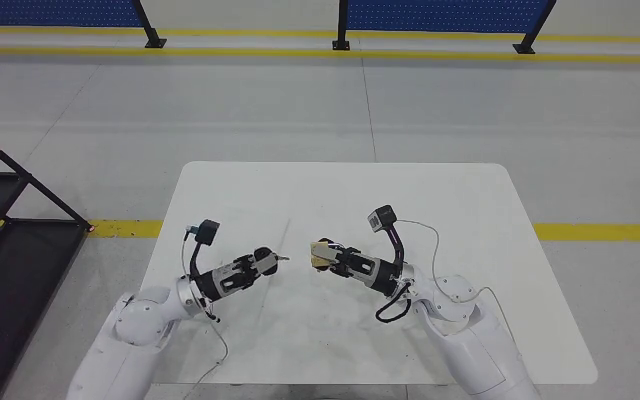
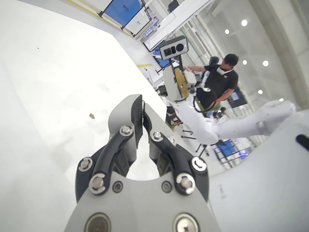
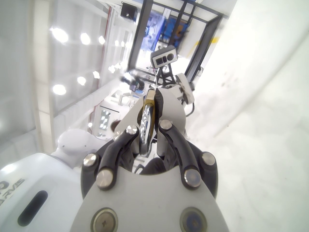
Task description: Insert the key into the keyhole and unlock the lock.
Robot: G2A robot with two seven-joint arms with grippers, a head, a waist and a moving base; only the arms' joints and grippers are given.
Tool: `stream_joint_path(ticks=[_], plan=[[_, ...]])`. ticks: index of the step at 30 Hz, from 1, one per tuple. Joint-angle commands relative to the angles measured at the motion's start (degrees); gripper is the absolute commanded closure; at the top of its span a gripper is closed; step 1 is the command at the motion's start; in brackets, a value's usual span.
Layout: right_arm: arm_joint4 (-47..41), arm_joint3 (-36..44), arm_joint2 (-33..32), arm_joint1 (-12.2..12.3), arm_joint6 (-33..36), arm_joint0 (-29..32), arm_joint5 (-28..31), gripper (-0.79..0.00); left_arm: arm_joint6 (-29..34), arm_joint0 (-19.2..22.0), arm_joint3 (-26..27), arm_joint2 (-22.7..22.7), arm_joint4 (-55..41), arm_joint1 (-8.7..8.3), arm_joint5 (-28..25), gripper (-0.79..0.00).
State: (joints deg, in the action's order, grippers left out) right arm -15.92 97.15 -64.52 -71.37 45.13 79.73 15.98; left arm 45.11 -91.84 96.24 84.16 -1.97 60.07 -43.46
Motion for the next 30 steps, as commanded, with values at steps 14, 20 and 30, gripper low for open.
stream_joint_path(ticks=[14,20,30], plan=[[0.0,0.0,0.0,0.0,0.0,0.0,0.0,0.000,-33.2,3.0,4.2,3.7,54.9,0.58,-14.5,0.000],[0.0,0.0,0.0,0.0,0.0,0.0,0.0,0.000,-56.5,4.6,0.6,-0.5,74.9,-0.39,-14.5,0.000],[0.0,0.0,0.0,0.0,0.0,0.0,0.0,0.000,-61.8,5.2,-0.9,-1.6,78.8,-0.88,-14.5,0.000]])
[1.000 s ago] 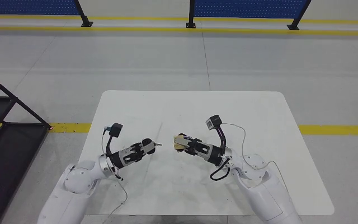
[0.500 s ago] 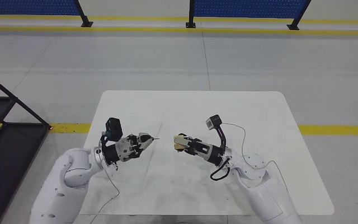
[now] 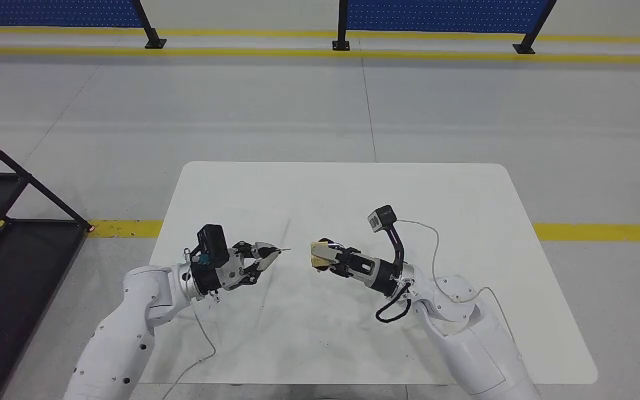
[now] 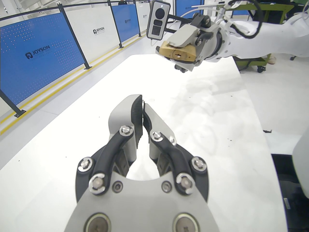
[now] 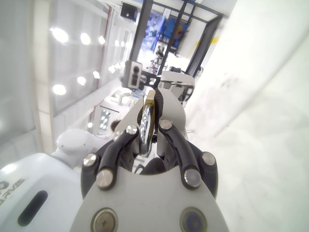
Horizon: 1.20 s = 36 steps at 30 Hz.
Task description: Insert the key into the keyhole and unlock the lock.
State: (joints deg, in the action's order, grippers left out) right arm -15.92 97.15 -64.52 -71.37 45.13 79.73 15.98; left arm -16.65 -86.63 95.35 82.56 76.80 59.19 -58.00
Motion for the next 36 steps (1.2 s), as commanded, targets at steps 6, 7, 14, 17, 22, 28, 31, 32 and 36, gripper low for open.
stream_joint_path(ticks=[6,7,14,17,22,28,31,32,36], plan=[[0.0,0.0,0.0,0.0,0.0,0.0,0.0,0.000,1.6,0.2,0.1,-0.1,2.5,-0.02,2.5,0.000],[0.0,0.0,0.0,0.0,0.0,0.0,0.0,0.000,0.5,0.4,-0.1,-0.4,2.6,0.09,3.9,0.000],[0.0,0.0,0.0,0.0,0.0,0.0,0.0,0.000,-13.2,3.1,-1.7,-2.2,22.5,-0.77,8.9,0.000],[0.0,0.0,0.0,0.0,0.0,0.0,0.0,0.000,-22.8,3.8,-1.5,-3.6,37.3,-1.83,14.4,0.000],[0.0,0.0,0.0,0.0,0.0,0.0,0.0,0.000,-39.5,5.5,-5.0,-5.5,56.1,-3.48,29.3,0.000],[0.0,0.0,0.0,0.0,0.0,0.0,0.0,0.000,-51.5,9.9,-10.9,-7.2,64.5,-4.05,45.8,0.000],[0.0,0.0,0.0,0.0,0.0,0.0,0.0,0.000,-55.4,12.2,-12.5,-8.2,66.5,-4.11,51.5,0.000],[0.0,0.0,0.0,0.0,0.0,0.0,0.0,0.000,-56.6,13.2,-12.4,-8.3,67.4,-4.14,54.1,0.000],[0.0,0.0,0.0,0.0,0.0,0.0,0.0,0.000,-60.1,15.2,-13.4,-9.0,68.8,-4.16,61.8,0.000]])
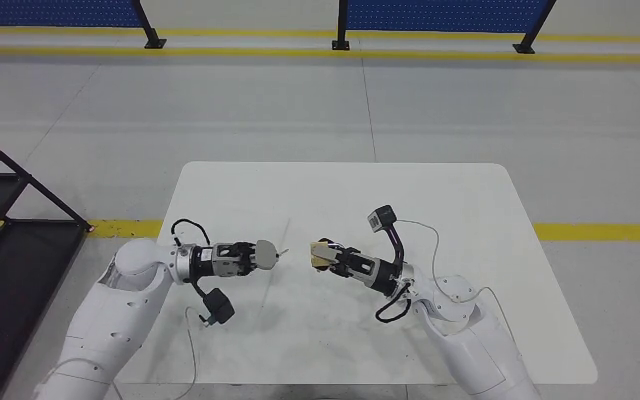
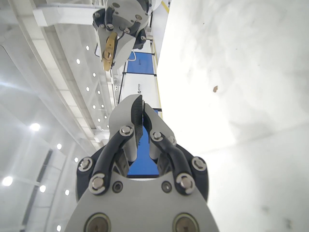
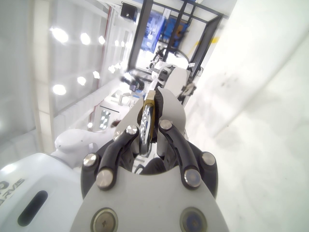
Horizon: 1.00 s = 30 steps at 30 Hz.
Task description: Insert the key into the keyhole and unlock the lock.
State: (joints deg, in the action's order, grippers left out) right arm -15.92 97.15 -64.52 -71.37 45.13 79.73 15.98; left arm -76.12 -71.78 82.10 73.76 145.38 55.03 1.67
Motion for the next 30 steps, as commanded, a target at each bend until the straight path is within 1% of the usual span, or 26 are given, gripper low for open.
stream_joint_path(ticks=[1,6,9,22,25,26,28,30], plan=[[0.0,0.0,0.0,0.0,0.0,0.0,0.0,0.000,-1.1,1.0,0.1,-0.1,1.0,-0.02,4.4,0.000],[0.0,0.0,0.0,0.0,0.0,0.0,0.0,0.000,-3.1,2.9,0.6,-0.6,1.8,-0.14,8.6,0.000],[0.0,0.0,0.0,0.0,0.0,0.0,0.0,0.000,-3.6,3.5,0.5,-0.8,1.7,-0.21,8.5,0.000],[0.0,0.0,0.0,0.0,0.0,0.0,0.0,0.000,-3.3,3.4,0.6,-0.9,1.7,-0.21,8.4,0.000],[0.0,0.0,0.0,0.0,0.0,0.0,0.0,0.000,-4.3,4.2,2.3,-1.3,5.6,-0.55,8.2,0.000],[0.0,0.0,0.0,0.0,0.0,0.0,0.0,0.000,-6.1,4.9,3.1,-1.6,7.8,-0.76,8.3,0.000],[0.0,0.0,0.0,0.0,0.0,0.0,0.0,0.000,-7.4,5.7,2.8,-1.6,8.1,-0.93,8.5,0.000],[0.0,0.0,0.0,0.0,0.0,0.0,0.0,0.000,-10.1,6.8,2.7,-1.9,9.0,-1.14,9.4,0.000]])
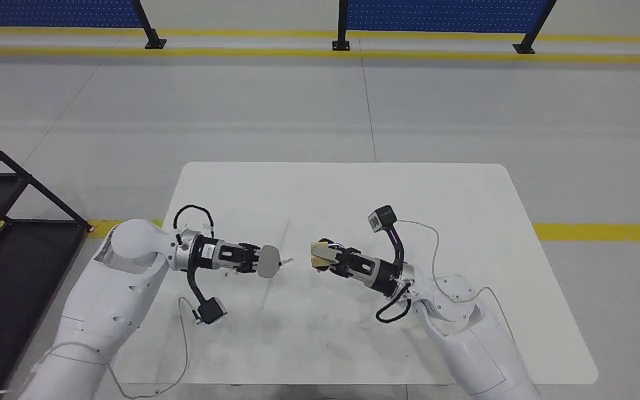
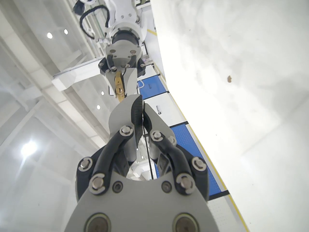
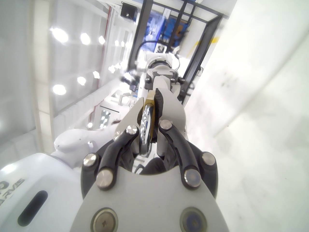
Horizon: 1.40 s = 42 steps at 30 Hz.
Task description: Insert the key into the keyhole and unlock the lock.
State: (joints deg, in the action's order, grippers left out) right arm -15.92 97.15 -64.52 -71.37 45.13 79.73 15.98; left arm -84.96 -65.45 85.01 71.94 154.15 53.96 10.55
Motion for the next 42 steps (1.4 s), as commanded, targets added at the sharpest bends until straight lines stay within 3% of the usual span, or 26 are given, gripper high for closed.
stream_joint_path(ticks=[1,18,31,42], plan=[[0.0,0.0,0.0,0.0,0.0,0.0,0.0,0.000,-2.2,1.0,-0.6,0.0,0.0,-0.17,1.1,0.000],[0.0,0.0,0.0,0.0,0.0,0.0,0.0,0.000,-3.0,6.5,-3.3,-8.1,-11.8,-3.53,5.7,0.000],[3.9,1.4,1.0,0.6,3.0,-0.5,0.3,0.000,-3.0,9.0,-2.6,-12.6,-12.4,-5.68,5.7,0.000],[5.0,1.7,2.1,0.8,1.7,-0.8,-0.3,0.000,-2.8,9.3,-1.7,-14.6,-12.0,-6.20,6.0,0.000]])
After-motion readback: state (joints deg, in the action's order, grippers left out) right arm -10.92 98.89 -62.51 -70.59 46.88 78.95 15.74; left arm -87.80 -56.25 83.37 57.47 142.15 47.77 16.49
